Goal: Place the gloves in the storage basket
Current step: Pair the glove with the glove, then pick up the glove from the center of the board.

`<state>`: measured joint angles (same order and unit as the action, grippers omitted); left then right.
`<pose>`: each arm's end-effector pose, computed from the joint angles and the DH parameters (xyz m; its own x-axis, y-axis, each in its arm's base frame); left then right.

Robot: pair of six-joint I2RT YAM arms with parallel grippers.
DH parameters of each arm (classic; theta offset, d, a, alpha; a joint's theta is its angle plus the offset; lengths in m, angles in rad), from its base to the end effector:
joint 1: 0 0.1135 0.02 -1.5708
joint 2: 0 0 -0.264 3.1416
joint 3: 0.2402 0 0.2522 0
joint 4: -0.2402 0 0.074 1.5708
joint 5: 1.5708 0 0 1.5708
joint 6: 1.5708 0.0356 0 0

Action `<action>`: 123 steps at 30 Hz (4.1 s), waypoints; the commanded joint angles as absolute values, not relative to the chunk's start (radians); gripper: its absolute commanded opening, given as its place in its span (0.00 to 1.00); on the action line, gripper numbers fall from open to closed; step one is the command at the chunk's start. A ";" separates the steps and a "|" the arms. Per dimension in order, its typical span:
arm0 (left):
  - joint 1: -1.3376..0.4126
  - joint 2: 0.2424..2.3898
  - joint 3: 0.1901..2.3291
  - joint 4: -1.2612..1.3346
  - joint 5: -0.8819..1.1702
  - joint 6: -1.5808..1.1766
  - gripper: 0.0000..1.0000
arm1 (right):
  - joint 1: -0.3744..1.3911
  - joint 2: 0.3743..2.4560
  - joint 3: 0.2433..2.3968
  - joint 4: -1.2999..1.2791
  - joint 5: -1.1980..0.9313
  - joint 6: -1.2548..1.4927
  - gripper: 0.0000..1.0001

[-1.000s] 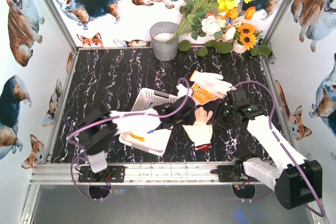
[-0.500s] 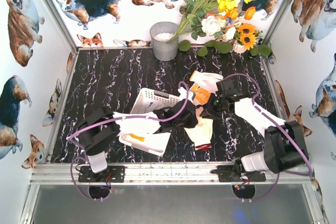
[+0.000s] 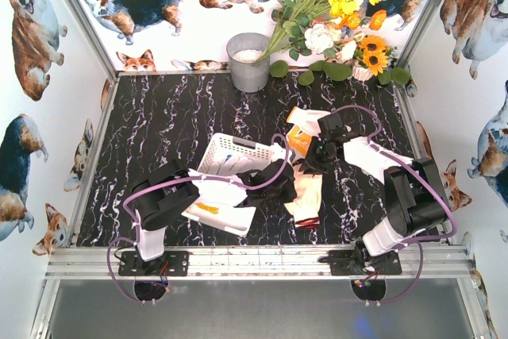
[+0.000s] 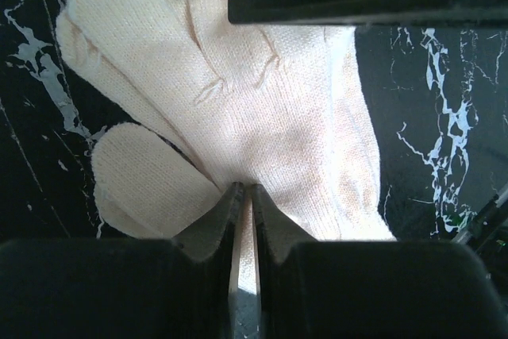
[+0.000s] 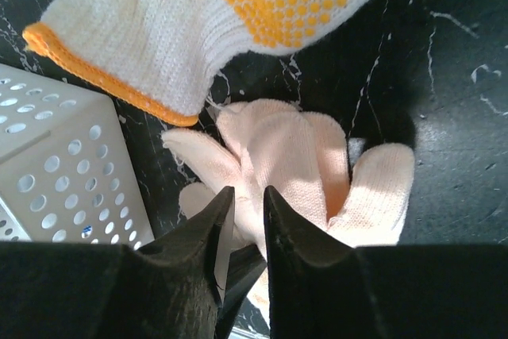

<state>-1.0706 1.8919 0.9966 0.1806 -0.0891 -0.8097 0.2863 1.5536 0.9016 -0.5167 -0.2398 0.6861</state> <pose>0.1879 -0.3372 0.1386 -0.8263 0.0081 -0.5632 0.3530 0.7866 -0.5067 0.2749 0.0897 0.1766 -0.9133 0.3727 -0.1643 0.2780 0.8653 0.4170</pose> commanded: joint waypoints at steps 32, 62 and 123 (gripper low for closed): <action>-1.132 1.867 0.916 0.150 -0.138 -0.870 0.02 | 0.390 1.641 1.001 -0.576 -0.070 0.640 0.27; -1.136 1.837 0.873 0.151 -0.153 -0.883 0.02 | 0.424 1.610 1.085 -0.602 -0.174 0.671 0.00; -1.094 1.939 1.164 0.022 -0.047 -0.876 0.16 | 0.368 1.031 0.474 -0.813 -0.301 0.698 0.57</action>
